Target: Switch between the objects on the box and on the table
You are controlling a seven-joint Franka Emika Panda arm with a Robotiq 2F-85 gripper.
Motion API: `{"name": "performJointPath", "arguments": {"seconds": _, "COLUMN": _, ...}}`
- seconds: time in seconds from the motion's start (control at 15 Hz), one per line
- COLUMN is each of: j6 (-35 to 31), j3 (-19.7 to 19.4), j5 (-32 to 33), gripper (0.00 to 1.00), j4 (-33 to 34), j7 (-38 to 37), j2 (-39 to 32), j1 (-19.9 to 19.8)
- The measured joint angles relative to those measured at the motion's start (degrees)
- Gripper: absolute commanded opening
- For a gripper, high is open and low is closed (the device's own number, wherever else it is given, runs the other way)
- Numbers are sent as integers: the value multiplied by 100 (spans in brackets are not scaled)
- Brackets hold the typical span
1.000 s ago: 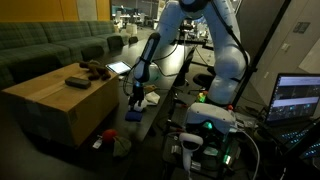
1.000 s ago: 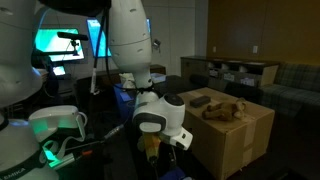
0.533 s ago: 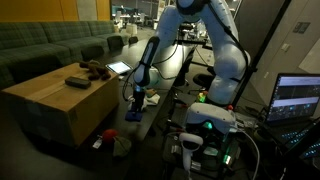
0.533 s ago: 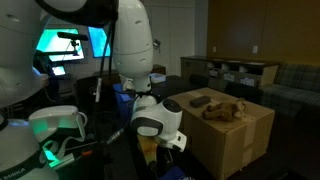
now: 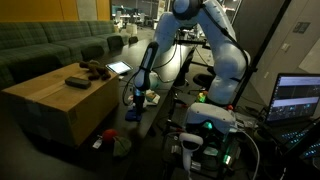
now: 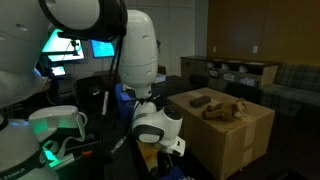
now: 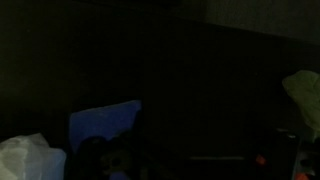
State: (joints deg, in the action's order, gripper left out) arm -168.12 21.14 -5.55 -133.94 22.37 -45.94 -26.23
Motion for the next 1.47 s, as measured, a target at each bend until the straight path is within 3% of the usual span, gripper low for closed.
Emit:
{"name": "performJointPath", "arguments": {"seconds": 0.87, "j6": -70, "j3": -325, "j5": 517, "gripper": 100, "j4": 356, "j7": 109, "j2": -189, "j1": 83}}
{"name": "performJointPath", "arguments": {"seconds": 1.47, "j6": -450, "j3": -1110, "j5": 860, "gripper": 100, "j4": 541, "j7": 94, "j2": -250, "j1": 749}}
